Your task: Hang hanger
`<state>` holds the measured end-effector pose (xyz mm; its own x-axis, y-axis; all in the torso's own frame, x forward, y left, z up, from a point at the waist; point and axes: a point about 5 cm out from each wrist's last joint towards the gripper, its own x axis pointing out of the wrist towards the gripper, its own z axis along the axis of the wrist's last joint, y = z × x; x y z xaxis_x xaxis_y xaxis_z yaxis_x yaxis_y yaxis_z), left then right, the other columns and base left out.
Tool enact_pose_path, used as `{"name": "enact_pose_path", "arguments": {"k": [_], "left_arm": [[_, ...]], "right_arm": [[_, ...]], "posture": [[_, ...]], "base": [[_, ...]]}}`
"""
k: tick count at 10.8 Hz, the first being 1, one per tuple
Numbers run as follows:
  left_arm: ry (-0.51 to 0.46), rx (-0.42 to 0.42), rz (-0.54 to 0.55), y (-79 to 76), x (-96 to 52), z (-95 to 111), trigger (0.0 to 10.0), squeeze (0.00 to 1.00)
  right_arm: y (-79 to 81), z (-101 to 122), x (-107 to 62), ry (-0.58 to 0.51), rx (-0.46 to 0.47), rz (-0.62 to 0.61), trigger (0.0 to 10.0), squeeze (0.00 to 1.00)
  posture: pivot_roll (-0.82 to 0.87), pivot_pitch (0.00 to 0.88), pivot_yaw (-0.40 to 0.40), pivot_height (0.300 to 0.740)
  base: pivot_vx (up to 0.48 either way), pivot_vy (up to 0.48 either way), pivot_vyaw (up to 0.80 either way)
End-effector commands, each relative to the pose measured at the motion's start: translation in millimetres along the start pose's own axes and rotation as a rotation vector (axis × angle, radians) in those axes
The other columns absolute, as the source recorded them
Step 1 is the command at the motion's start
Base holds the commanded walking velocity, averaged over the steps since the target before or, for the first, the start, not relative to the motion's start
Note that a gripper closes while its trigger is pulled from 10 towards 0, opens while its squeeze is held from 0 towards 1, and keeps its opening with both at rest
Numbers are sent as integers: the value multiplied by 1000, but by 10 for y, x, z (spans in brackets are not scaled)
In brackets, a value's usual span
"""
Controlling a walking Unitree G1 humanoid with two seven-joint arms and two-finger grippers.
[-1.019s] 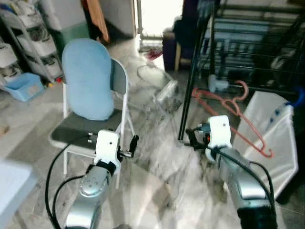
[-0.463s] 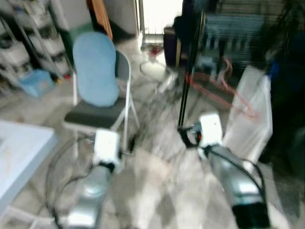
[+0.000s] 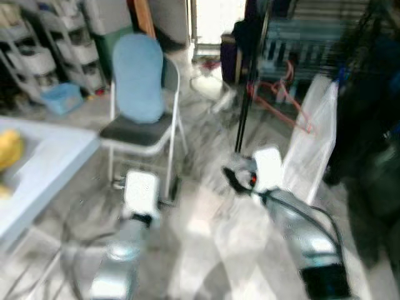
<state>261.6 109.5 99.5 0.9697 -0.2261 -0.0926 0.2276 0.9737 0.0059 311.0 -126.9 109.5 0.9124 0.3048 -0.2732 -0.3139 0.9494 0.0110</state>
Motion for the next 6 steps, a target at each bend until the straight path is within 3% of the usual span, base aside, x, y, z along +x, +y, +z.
{"name": "enact_pose_path", "arguments": {"k": [1,2,5,6], "left_arm": [[-8,25,16,61,-4,37,10000,0],[-8,26,15,60,-7,33,10000,0],[-10,35,10,42,-7,27,10000,0],[-9,37,9,44,-5,28,10000,0]], "right_arm": [[58,86,20,-29,1,26,10000,0],[66,86,16,-31,1,33,10000,0],[114,84,2,-35,-7,72,10000,0],[130,91,3,-38,-6,83,10000,0]], "posture": [[13,0,13,740],[11,0,13,740],[9,0,12,740],[10,0,11,740]], "base": [[-360,0,0],[-360,0,0],[-307,0,800],[0,0,800]]}}
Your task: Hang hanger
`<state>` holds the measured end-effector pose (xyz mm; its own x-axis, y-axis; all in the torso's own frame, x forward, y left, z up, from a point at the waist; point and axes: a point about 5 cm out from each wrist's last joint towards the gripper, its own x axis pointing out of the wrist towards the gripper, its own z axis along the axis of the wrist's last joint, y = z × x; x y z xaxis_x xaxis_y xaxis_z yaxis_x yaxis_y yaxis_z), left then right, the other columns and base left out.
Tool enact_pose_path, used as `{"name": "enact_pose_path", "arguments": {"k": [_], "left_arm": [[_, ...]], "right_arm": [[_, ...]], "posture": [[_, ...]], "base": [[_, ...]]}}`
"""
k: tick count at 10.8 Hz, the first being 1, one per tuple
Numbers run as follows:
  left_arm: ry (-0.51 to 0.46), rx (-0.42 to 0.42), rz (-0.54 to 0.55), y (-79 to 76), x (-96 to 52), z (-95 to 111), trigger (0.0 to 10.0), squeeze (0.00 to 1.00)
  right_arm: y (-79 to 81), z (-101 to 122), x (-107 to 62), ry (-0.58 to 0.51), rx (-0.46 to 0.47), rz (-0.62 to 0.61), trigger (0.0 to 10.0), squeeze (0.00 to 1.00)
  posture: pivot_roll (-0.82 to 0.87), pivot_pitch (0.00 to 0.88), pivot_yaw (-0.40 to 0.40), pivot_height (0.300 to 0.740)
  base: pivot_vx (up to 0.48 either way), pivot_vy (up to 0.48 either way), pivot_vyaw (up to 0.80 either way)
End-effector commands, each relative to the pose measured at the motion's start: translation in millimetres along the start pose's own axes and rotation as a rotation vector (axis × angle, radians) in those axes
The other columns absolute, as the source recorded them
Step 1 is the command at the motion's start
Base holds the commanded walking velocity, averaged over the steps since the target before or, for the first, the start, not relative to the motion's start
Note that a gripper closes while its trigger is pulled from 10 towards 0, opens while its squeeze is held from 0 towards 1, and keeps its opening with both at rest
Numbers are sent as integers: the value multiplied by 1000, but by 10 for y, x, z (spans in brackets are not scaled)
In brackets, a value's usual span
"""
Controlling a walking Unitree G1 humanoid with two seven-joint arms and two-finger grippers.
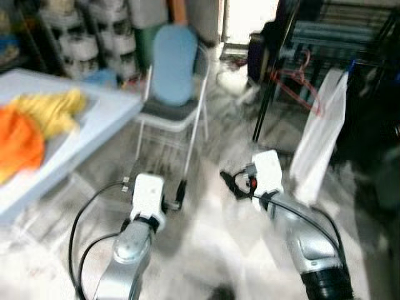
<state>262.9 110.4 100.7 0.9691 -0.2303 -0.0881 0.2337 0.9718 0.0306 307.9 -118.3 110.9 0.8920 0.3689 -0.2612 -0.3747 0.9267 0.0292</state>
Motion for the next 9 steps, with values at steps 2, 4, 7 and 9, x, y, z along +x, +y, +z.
{"name": "enact_pose_path", "arguments": {"k": [2,4,7,9], "left_arm": [[-10,25,16,44,-7,22,10000,0],[-3,31,48,76,5,7,10000,0],[-8,41,101,136,33,14,10000,0],[-16,58,182,231,43,28,10000,0]], "right_arm": [[61,85,20,-29,-7,28,10000,0],[72,78,17,-28,-1,35,10000,0],[98,84,20,-33,9,54,10000,0],[109,81,23,-35,6,68,10000,0]], "posture": [[10,0,14,740],[8,0,17,740],[7,0,19,740],[7,0,20,740]], "base": [[0,0,800],[0,0,800],[0,0,800],[0,0,800]]}}
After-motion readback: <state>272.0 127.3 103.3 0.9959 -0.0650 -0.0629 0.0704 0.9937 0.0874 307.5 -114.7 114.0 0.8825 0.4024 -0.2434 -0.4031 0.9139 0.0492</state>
